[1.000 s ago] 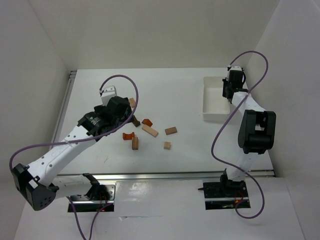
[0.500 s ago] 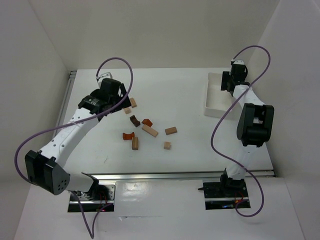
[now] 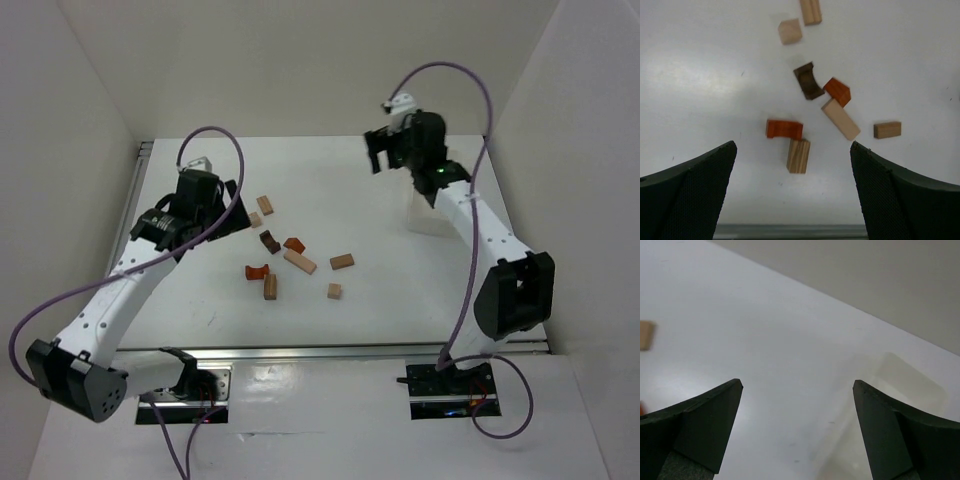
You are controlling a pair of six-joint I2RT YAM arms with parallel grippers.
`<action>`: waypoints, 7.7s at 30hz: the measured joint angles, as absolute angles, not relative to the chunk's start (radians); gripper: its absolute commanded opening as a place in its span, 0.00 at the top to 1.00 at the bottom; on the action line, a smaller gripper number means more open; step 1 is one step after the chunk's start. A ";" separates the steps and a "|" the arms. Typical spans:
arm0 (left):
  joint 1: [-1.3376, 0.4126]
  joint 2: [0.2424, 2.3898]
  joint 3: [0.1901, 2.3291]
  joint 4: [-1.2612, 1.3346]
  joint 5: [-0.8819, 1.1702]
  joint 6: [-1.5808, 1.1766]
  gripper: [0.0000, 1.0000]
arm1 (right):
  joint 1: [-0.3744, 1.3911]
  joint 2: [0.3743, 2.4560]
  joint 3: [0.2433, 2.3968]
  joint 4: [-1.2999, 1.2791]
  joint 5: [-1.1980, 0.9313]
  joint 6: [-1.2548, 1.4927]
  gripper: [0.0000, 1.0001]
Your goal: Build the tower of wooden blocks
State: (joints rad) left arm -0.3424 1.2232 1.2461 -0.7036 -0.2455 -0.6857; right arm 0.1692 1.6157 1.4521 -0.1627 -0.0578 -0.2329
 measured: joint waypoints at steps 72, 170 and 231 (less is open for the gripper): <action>-0.371 1.045 0.981 -0.857 -0.282 -0.910 0.00 | 1.032 1.766 1.177 -0.175 0.075 0.193 0.00; -0.373 1.426 0.999 -0.594 -0.167 -0.664 0.15 | 0.709 1.769 1.005 -0.249 -0.402 -0.685 0.30; -0.359 1.148 0.932 -0.141 0.418 -0.712 1.00 | 0.652 1.102 0.645 0.291 -0.626 -0.546 0.07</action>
State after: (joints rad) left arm -0.3588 1.1484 0.9318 -0.1406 0.4179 -0.7120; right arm 0.6518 1.1019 0.6445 0.2913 -0.6262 -0.5457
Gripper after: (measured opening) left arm 0.032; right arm 0.925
